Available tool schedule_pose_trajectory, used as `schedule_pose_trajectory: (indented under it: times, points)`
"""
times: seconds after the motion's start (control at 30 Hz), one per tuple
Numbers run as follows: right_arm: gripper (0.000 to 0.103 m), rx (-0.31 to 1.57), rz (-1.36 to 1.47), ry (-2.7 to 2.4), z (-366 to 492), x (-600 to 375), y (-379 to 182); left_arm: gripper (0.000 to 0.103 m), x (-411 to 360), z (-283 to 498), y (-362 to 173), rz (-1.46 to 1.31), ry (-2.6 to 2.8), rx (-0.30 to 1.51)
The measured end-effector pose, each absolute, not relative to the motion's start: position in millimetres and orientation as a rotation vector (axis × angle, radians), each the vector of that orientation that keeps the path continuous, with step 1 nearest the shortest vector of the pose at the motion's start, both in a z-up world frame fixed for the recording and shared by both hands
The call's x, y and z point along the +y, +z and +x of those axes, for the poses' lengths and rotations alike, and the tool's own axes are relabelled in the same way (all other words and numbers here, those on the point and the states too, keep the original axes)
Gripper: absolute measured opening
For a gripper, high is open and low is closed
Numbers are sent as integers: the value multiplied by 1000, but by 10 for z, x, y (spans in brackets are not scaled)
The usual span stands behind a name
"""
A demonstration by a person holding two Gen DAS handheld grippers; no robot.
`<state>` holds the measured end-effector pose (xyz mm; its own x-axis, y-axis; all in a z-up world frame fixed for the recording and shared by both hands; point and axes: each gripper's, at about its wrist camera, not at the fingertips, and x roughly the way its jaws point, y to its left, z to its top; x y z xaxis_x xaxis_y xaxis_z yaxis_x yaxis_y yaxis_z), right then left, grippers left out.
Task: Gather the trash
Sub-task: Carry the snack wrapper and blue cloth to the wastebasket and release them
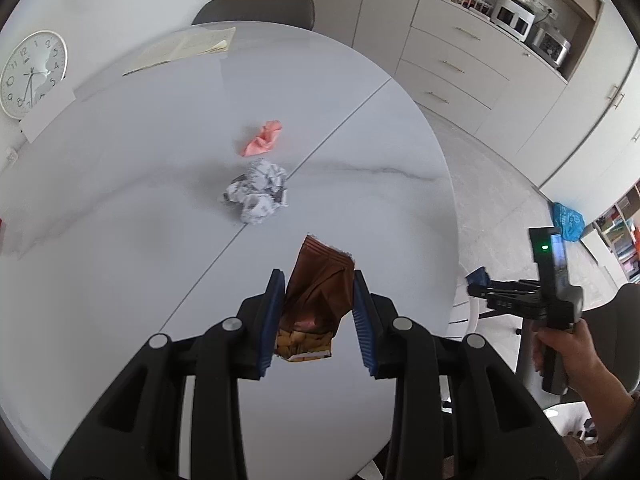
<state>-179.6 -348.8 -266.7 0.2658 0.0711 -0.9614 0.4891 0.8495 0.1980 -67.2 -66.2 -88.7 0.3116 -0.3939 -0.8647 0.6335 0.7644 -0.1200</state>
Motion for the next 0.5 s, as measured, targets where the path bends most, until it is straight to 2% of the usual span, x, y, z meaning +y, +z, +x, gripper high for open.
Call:
schedule_pose_trajectory:
  times: [0.03,0.1,0.17,0.27,0.5]
  points:
    - [58,1310,532,-302,-1801,-3519,-2777,33,-739,-707,-880,270,-703,1053]
    - [72,1349,555,-324,-1836,-3593,-2960,33,-910,-789,-860,292,-730,1050]
    - [77,1360,569,-350,-1897,-3696,-3017,33,-1113,-877,-850,324,-766,1044]
    - [90,1318,610,-399,-2073,-3877,-2935,33,-1408,-1019,-838,364,-823,1035]
    - [99,1198,629,-541,-2581,-4351,-2380,34,-2229,-1404,-908,476,-1003,1032]
